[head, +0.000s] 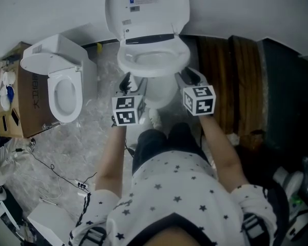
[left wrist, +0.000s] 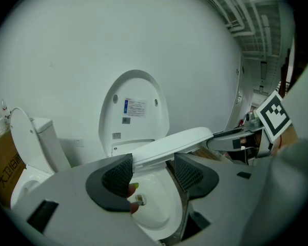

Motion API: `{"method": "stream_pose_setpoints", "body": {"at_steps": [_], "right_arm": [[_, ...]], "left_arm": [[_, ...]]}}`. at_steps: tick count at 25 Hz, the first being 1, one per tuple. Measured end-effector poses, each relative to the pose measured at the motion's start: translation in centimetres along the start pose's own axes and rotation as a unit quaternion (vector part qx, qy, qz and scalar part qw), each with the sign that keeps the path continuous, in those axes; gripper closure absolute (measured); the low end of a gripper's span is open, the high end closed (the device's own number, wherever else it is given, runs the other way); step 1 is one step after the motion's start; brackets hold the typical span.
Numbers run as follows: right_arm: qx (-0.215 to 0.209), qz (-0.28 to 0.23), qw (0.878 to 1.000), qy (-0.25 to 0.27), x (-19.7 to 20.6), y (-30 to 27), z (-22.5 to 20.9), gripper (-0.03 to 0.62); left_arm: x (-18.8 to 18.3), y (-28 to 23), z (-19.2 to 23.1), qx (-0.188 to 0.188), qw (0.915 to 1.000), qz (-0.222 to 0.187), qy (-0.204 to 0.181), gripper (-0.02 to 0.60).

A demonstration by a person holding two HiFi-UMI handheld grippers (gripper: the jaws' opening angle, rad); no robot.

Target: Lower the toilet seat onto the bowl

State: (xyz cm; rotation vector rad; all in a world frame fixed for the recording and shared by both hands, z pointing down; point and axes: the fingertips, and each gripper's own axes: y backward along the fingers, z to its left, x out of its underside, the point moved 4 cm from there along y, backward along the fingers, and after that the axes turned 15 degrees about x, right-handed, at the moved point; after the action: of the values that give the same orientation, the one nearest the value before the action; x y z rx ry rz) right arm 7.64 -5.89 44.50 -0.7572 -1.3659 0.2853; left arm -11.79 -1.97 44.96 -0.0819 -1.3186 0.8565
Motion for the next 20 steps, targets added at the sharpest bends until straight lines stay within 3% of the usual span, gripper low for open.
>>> {"method": "stream_pose_setpoints", "body": {"at_steps": [20], "right_arm": [[-0.008,0.010,1.000,0.021,4.1,0.5,0.3,0.418]], "left_arm": [[4.1,0.3,-1.0,0.000,0.9999,0.017,-0.004,0.322]]}}
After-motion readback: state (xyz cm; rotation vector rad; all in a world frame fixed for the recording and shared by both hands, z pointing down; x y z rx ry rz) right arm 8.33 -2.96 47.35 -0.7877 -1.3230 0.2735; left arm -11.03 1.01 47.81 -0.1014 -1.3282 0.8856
